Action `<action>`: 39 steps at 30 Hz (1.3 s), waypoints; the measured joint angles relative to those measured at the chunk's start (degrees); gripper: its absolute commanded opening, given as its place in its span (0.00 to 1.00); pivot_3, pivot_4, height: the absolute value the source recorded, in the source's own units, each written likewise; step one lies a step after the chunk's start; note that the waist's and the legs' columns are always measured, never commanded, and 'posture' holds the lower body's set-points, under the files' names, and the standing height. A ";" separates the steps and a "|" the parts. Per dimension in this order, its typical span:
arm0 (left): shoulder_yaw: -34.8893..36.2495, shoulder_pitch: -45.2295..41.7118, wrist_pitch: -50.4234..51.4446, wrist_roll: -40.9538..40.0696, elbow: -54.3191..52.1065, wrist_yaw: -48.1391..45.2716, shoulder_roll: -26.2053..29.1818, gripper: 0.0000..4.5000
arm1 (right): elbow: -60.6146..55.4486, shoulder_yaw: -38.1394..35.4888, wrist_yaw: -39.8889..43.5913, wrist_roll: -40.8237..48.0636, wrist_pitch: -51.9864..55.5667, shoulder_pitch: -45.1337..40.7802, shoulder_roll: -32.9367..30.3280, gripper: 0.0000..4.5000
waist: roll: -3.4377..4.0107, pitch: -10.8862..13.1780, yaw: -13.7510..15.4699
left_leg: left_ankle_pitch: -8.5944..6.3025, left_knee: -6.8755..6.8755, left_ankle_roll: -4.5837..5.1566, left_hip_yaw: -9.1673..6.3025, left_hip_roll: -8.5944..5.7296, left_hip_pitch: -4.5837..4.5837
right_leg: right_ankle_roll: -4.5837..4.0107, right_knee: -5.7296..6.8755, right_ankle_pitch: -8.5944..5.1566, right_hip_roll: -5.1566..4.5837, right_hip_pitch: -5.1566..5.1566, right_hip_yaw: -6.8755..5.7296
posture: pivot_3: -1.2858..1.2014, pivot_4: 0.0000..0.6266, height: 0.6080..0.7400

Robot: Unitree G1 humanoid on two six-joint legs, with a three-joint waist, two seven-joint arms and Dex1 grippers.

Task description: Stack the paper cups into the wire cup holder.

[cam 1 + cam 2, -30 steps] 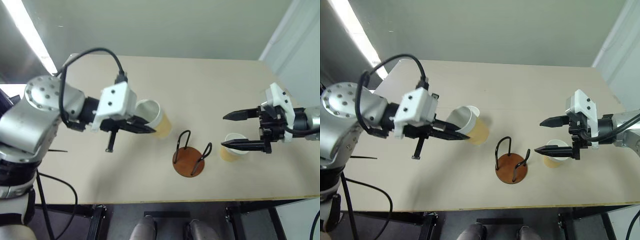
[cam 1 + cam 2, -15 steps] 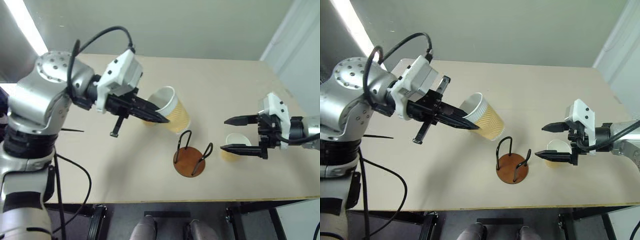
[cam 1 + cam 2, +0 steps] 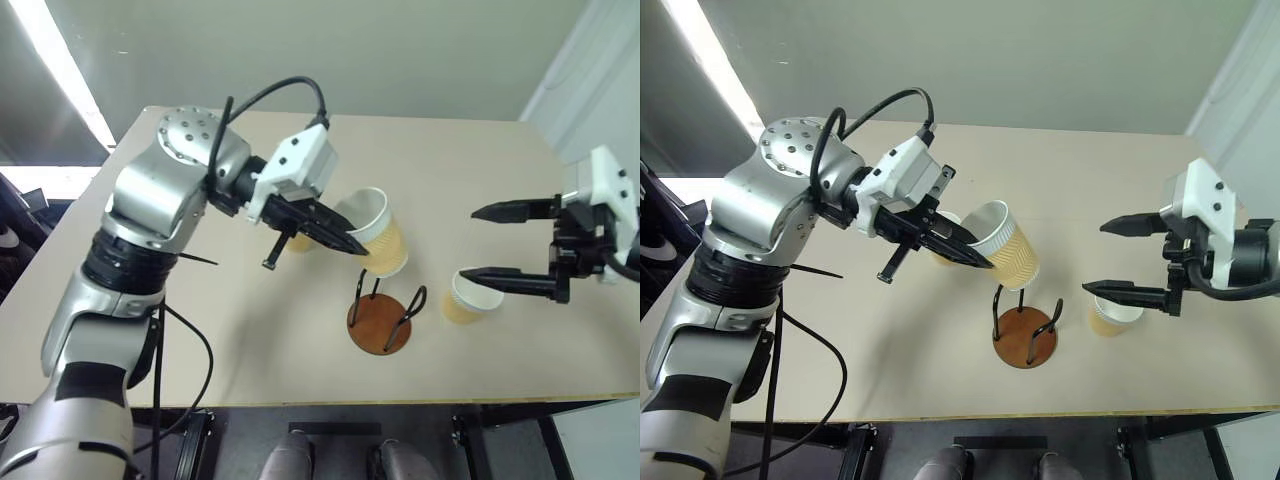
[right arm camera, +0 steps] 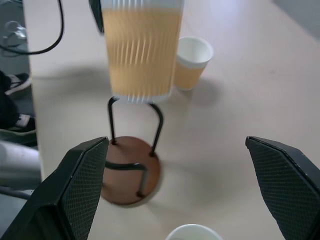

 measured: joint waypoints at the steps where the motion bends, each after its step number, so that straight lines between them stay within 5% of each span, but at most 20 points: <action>1: -0.35 -0.30 -0.32 0.03 0.32 0.00 -0.74 0.01 | -0.06 -0.49 -0.11 0.46 0.14 -0.46 -0.52 1.00 | 0.00 0.00 0.10 | -0.01 0.01 0.02 -0.01 0.00 -0.01 | 0.01 -0.03 0.00 0.00 0.01 0.00 | 0.52 0.24 1.00; 25: -11.47 -0.62 -8.07 2.96 -0.83 -0.11 -0.78 0.01 | 0.19 -0.74 -0.73 0.52 -0.13 -0.38 -1.96 1.00 | 0.00 0.00 0.62 | -0.11 0.15 0.18 0.01 -0.02 -0.14 | 0.17 -0.18 0.00 -0.01 0.02 0.01 | 0.52 0.24 1.00; 28: -11.53 -0.61 -8.81 3.78 -0.15 -0.12 -1.49 0.14 | 0.18 -0.74 -0.67 0.52 -0.14 -0.21 -2.15 1.00 | 0.00 0.00 0.63 | -0.11 0.18 0.19 0.01 -0.02 -0.15 | 0.17 -0.17 0.00 -0.01 0.02 0.01 | 0.52 0.24 1.00; 39: -10.40 -0.41 -7.81 3.33 0.13 -0.18 -3.67 0.98 | 0.19 -0.75 -0.63 0.32 -0.41 0.89 -2.24 1.00 | 0.00 0.00 0.68 | -0.15 0.35 0.25 0.02 -0.03 -0.22 | 0.22 -0.13 0.01 -0.01 0.02 0.00 | 0.52 0.24 1.00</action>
